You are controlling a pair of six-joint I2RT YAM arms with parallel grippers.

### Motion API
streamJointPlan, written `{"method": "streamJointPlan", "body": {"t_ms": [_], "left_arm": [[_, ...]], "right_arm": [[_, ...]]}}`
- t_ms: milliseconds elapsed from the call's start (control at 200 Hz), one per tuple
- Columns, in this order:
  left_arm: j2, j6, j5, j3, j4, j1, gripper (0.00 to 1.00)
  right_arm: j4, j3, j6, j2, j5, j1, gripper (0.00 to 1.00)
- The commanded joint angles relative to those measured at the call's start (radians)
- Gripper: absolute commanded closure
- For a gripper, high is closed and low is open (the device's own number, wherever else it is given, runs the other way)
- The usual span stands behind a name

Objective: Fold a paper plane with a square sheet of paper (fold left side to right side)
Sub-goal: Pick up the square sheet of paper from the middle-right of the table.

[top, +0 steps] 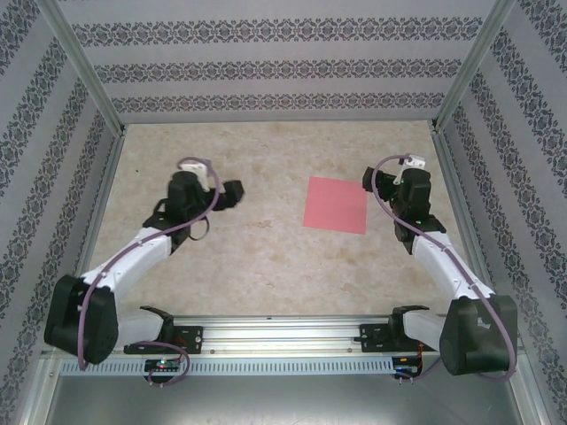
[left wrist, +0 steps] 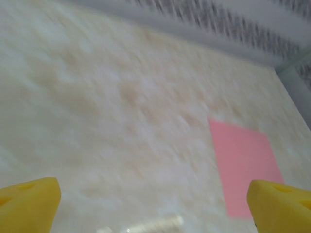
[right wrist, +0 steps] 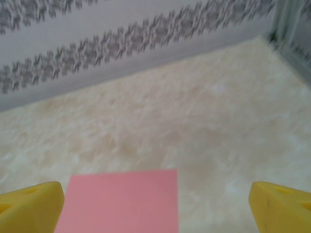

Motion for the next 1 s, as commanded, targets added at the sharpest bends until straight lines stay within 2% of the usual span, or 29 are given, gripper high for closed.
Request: {"method": "streamJointPlan", "body": {"t_ms": [0, 90, 170, 330, 505, 739, 994], "left_arm": [[0.114, -0.109, 0.119, 0.084, -0.059, -0.122, 0.01], [0.255, -0.116, 0.18, 0.187, -0.051, -0.203, 0.02], [0.363, -0.131, 0.187, 0.283, -0.06, -0.249, 0.03], [0.56, -0.182, 0.244, 0.451, -0.06, -0.304, 0.04], [0.703, -0.219, 0.278, 0.571, -0.057, -0.338, 0.05], [0.835, -0.218, 0.288, 0.714, -0.108, -0.378, 0.05], [0.89, -0.245, 0.27, 0.726, -0.103, -0.39, 0.05]], "right_arm": [[-0.171, 0.033, 0.103, 0.074, -0.049, 0.02, 0.02], [-0.206, 0.089, 0.115, 0.171, -0.049, 0.022, 0.02], [-0.267, 0.178, 0.11, 0.286, -0.053, 0.021, 0.02], [-0.363, 0.381, 0.092, 0.541, -0.082, 0.018, 0.02], [-0.403, 0.54, 0.106, 0.713, -0.119, 0.023, 0.03], [-0.43, 0.62, 0.102, 0.812, -0.093, 0.043, 0.03], [-0.517, 0.668, 0.083, 0.834, -0.077, 0.065, 0.02]]}}
